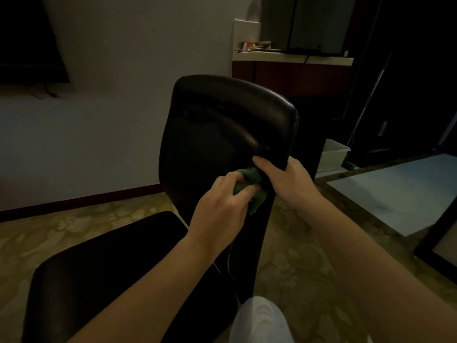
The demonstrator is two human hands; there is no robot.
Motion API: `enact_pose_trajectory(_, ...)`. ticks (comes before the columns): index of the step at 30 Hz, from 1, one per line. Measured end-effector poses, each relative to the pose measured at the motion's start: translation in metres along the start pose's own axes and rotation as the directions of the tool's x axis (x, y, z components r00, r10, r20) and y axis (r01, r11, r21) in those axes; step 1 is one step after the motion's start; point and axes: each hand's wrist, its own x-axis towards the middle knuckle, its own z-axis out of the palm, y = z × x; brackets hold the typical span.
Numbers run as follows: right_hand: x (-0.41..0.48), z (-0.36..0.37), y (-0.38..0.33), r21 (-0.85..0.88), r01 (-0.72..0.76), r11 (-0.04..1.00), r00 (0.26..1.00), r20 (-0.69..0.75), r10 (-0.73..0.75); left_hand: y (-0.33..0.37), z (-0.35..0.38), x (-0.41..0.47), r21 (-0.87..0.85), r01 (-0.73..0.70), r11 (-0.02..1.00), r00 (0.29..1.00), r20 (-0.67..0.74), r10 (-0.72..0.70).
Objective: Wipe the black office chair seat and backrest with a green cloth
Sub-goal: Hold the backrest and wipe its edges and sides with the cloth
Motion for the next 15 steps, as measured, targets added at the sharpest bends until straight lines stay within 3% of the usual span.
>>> enact_pose_trajectory(8,-0.004,-0.001,0.003,0.028,0.041,0.999,0.999,0.000,-0.041,-0.013,0.003,-0.026,0.040,-0.047,0.998,0.995,0.089,0.044)
enact_pose_trajectory(15,-0.007,0.007,0.003,0.095,0.042,0.995,0.998,-0.042,-0.038,-0.018,-0.010,0.005,-0.019,-0.036,0.999,0.999,0.021,0.036)
